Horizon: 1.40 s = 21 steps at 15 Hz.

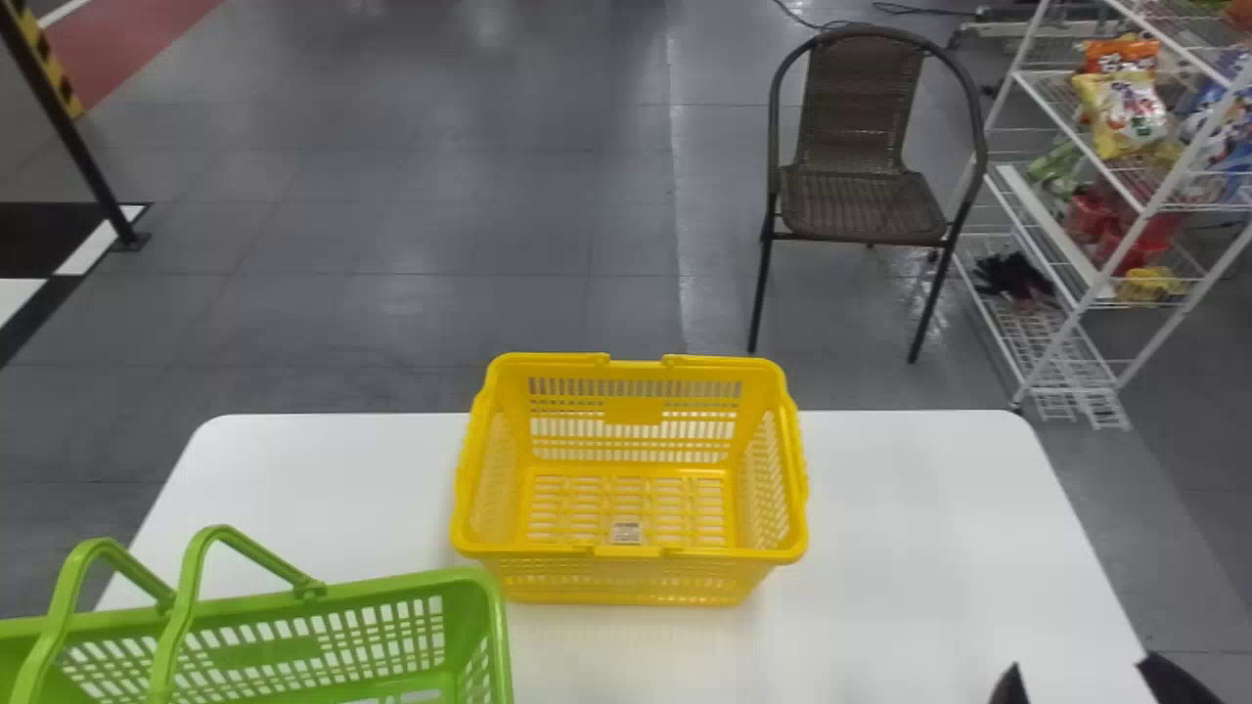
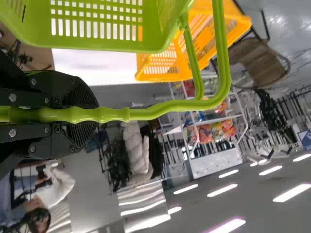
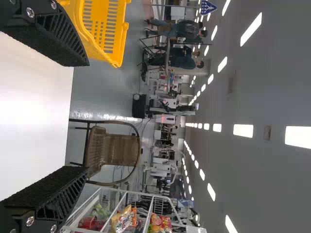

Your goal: Grasp handle with right gripper to insert into left gripper then lift and swing left to center

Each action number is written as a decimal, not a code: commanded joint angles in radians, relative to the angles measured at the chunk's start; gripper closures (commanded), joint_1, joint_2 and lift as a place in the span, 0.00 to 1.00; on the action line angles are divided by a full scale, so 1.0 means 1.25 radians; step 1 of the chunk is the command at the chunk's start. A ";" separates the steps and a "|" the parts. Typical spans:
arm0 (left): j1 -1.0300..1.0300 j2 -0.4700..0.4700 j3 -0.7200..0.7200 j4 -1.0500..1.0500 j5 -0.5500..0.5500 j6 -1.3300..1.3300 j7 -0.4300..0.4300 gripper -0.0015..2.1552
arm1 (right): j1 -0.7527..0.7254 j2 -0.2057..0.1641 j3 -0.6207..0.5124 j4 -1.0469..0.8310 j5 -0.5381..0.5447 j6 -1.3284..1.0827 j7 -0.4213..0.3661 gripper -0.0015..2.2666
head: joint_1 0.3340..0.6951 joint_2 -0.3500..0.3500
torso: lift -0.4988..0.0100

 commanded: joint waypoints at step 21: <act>-0.145 -0.176 -0.360 -0.014 -0.124 0.003 0.137 0.99 | 0.027 -0.023 0.020 -0.067 0.000 0.013 0.018 0.02 | 1.00 0.00 | 0.98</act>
